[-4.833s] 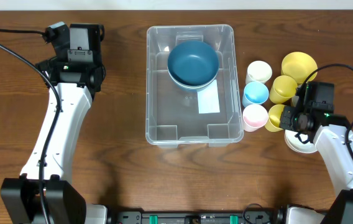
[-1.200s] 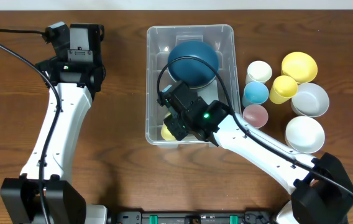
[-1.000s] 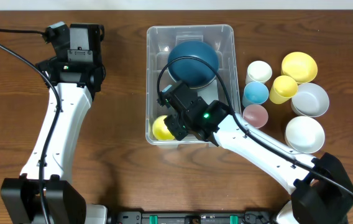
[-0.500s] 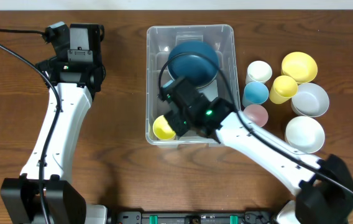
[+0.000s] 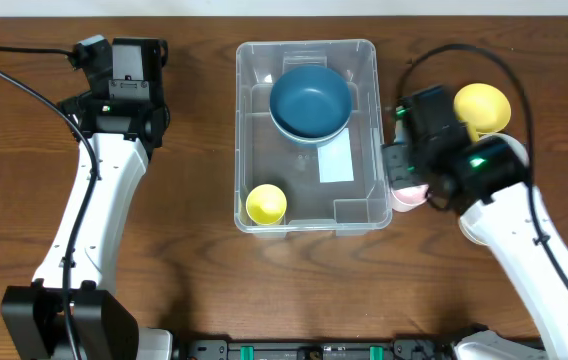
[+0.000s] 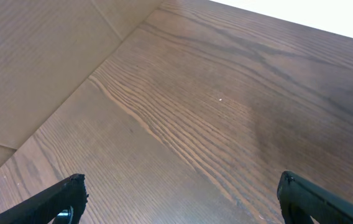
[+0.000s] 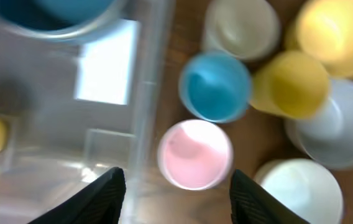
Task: Pack container
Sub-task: 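Return the right gripper to the cups and grasp the pink cup rim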
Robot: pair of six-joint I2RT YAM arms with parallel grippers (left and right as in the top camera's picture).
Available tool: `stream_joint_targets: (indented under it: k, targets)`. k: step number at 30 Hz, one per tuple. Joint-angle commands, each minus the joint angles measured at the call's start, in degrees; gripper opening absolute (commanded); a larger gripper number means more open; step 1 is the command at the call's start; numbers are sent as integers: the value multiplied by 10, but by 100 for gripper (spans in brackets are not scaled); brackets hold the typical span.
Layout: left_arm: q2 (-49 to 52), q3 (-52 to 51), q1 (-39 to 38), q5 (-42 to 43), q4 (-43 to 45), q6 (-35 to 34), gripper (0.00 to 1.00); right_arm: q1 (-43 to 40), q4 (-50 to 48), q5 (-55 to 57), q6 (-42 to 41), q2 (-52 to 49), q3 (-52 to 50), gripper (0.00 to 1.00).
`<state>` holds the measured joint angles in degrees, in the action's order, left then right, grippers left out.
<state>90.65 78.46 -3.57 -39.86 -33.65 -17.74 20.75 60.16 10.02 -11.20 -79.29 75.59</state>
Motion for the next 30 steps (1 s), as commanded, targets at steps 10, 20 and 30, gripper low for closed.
stream_joint_targets:
  k: [10, 20, 30]
  targets:
    - [-9, 2, 2, -13, -2, 3, 98, -81, -107, -45, -17, -1, -147, 61]
    - [-9, 2, 2, -13, -2, 3, 98, -88, -189, -49, -17, -1, -245, 59]
    - [-9, 2, 2, -13, -2, 3, 98, -108, -204, -38, -29, -1, -271, 54]
